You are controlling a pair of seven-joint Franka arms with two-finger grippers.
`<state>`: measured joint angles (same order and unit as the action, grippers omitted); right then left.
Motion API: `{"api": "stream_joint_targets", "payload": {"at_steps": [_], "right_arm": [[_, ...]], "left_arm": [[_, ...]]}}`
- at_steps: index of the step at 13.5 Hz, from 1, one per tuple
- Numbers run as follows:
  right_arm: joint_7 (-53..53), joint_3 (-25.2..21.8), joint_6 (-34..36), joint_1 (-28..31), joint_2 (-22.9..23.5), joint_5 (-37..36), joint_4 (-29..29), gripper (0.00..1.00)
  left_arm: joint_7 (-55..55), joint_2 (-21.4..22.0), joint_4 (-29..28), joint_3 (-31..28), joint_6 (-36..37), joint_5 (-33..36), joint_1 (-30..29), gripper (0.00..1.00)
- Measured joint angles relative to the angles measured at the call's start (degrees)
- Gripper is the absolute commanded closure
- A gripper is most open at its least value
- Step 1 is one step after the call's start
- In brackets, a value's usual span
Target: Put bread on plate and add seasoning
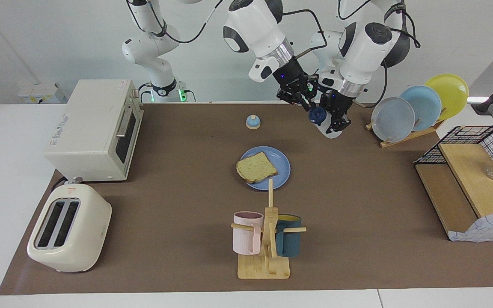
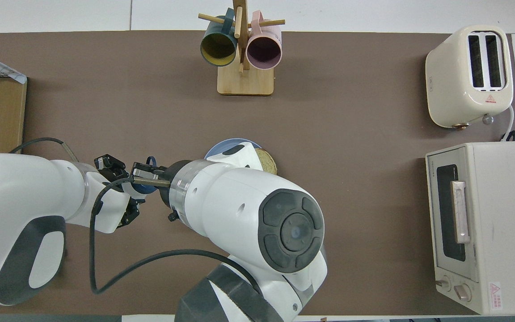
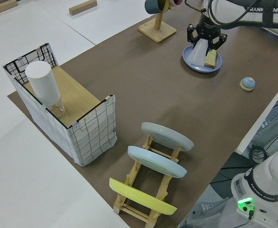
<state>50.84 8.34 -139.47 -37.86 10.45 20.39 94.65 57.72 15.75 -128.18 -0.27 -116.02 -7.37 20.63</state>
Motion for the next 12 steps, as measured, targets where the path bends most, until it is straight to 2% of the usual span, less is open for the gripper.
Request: {"api": "stream_joint_targets", "payload": {"at_steps": [1, 5, 8, 9, 10, 12], "right_arm": [[0.0, 0.0, 0.0, 0.0, 0.0, 0.0, 0.0, 0.99], [0.1, -0.1, 0.0, 1.0, 0.0, 1.1, -0.3, 1.00], [0.2, -0.2, -0.5, 3.5, 0.2, 5.7, -1.6, 1.00], [0.2, -0.2, -1.4, 4.3, 0.4, 6.8, -1.7, 0.86], [0.2, -0.2, -1.8, 4.9, 0.5, 8.0, -1.8, 0.01], [0.2, -0.2, -2.7, 5.3, 0.7, 8.3, -1.8, 0.00]], "left_arm": [[0.0, 0.0, 0.0, 0.0, 0.0, 0.0, 0.0, 1.00], [0.0, 0.0, 0.1, 0.0, -0.4, -0.2, 0.0, 1.00], [0.0, 0.0, 0.0, 0.0, -0.5, -0.3, 0.1, 1.00], [0.1, 0.1, 0.1, 0.0, -0.5, -0.5, 0.1, 1.00], [0.1, 0.2, 0.2, 0.0, -0.6, -0.6, 0.2, 1.00], [0.1, 0.3, 0.1, 0.0, -0.6, -0.6, 0.1, 1.00]]}}
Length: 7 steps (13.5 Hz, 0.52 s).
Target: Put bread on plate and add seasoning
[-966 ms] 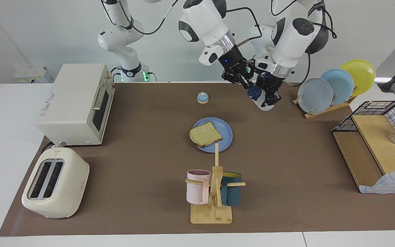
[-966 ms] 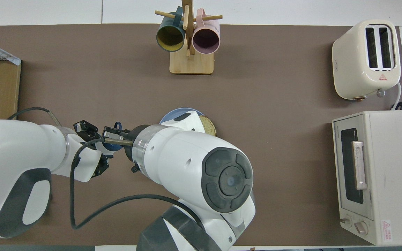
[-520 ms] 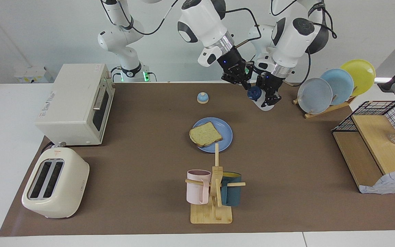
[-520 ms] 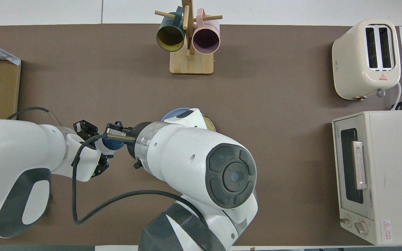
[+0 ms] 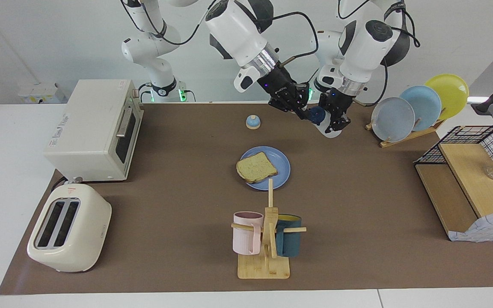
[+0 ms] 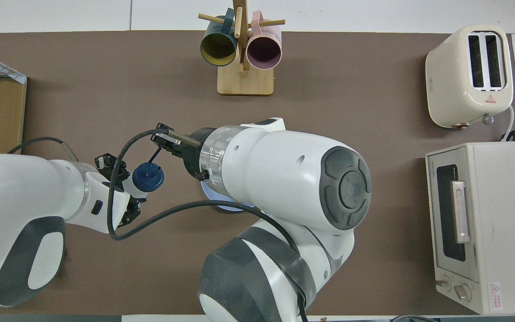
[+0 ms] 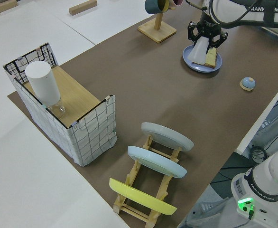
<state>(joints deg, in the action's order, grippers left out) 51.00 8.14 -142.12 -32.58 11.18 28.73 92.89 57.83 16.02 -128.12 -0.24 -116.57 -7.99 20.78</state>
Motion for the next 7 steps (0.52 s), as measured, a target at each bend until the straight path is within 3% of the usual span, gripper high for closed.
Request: {"api": "stream_joint_targets", "payload": {"at_steps": [4, 7], "right_arm": [[-0.1, -0.5, 1.3, 1.5, -0.5, -0.4, 2.2, 0.00], [-7.8, -0.7, 15.3, 10.2, -1.7, -12.9, 3.3, 0.00]], "left_arm": [[0.0, 0.0, -0.3, 0.0, -0.1, 0.0, 0.0, 1.00], [-2.8, -0.4, 0.7, 0.5, -0.5, 2.1, 0.1, 1.00]]}}
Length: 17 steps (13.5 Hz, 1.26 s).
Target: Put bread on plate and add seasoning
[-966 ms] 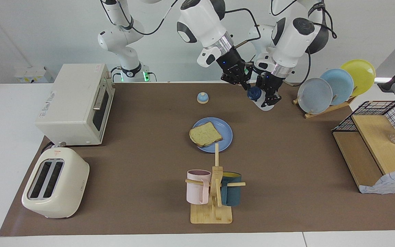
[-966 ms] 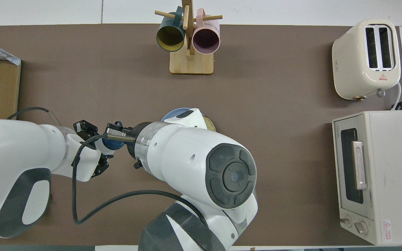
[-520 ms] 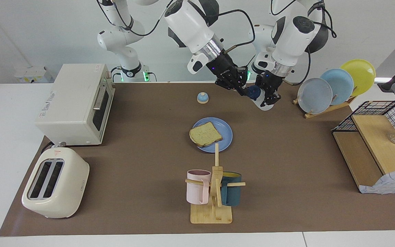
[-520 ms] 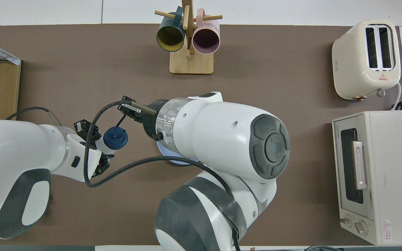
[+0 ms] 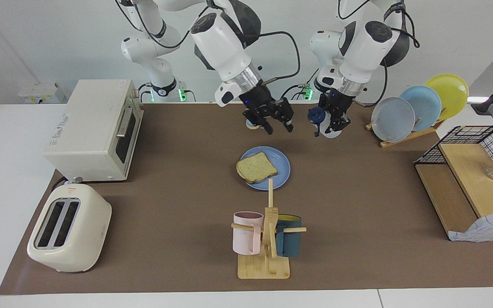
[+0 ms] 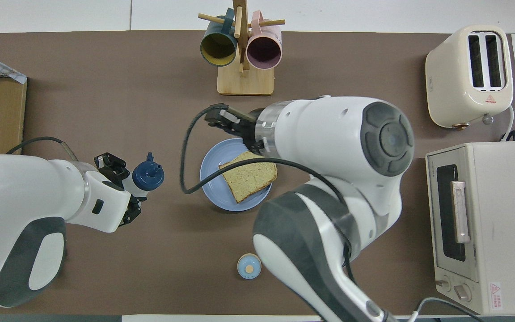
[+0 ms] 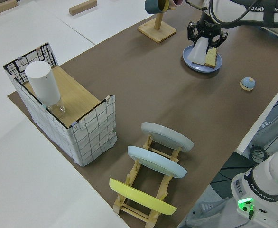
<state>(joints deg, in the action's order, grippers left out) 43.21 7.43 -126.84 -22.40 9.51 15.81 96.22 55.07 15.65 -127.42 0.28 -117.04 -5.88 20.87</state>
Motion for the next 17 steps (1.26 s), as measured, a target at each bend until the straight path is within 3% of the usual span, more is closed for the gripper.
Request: {"api": "stream_joint_targets", "payload": {"at_steps": [3, 8, 11, 14, 17], "right_arm": [[-14.1, -0.3, 17.0, 10.4, -3.1, -7.0, -0.7, 0.00], [-26.2, -0.5, 37.2, 22.2, -11.3, -13.5, -2.3, 0.00], [-29.8, -0.5, 39.2, 26.3, -11.7, -15.1, -2.9, 0.00], [-34.5, -0.5, 39.2, 27.9, -9.8, -15.1, -3.0, 0.00], [-37.3, -2.4, 39.4, 27.2, -9.7, -15.1, -3.0, 0.00]], "left_arm": [[-8.4, -4.0, 4.5, 3.4, 0.9, 9.3, 0.3, 1.00], [-22.0, -20.8, 17.1, 5.9, 7.2, 27.5, 7.2, 1.00], [-27.4, -29.2, 22.4, 6.0, 15.3, 38.6, 13.0, 1.00], [-29.9, -39.4, 32.3, 6.0, 24.0, 46.8, 18.2, 1.00], [-30.0, -41.9, 34.7, 6.0, 27.7, 52.4, 19.4, 1.00]]}}
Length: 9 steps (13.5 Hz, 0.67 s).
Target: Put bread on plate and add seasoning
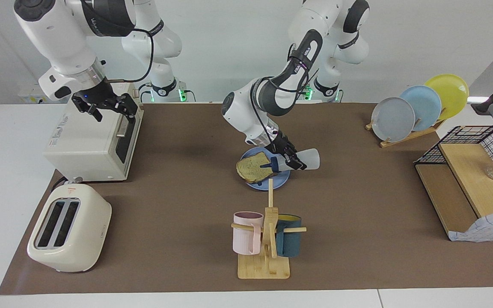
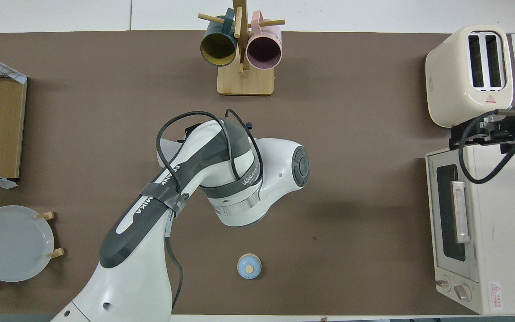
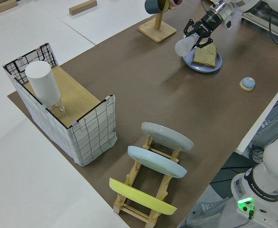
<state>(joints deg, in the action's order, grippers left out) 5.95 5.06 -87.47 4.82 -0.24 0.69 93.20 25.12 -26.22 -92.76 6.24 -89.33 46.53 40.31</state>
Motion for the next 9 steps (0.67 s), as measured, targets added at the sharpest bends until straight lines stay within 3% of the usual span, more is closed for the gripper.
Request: {"api": "stream_joint_targets", "payload": {"at_steps": [2, 5, 7, 9], "right_arm": [[-0.5, -2.5, 0.9, -1.8, -0.6, 0.0, 0.6, 0.00], [-2.1, -3.4, -0.6, -2.3, -1.6, 0.0, 1.6, 0.00], [-2.7, -4.5, -1.0, -2.3, -1.5, 0.0, 1.9, 0.00], [-3.2, -5.8, -1.1, -2.2, -1.5, 0.0, 2.1, 0.00]], "left_arm": [[0.7, -0.6, -0.1, 0.0, 4.9, 4.5, 1.6, 1.00], [0.7, -6.9, -0.8, 0.1, 14.7, 15.8, 6.7, 1.00], [0.6, -9.3, -2.0, 0.1, 17.1, 22.8, 8.3, 1.00], [1.0, -9.6, -2.2, 0.0, 17.2, 25.3, 8.9, 1.00]]}}
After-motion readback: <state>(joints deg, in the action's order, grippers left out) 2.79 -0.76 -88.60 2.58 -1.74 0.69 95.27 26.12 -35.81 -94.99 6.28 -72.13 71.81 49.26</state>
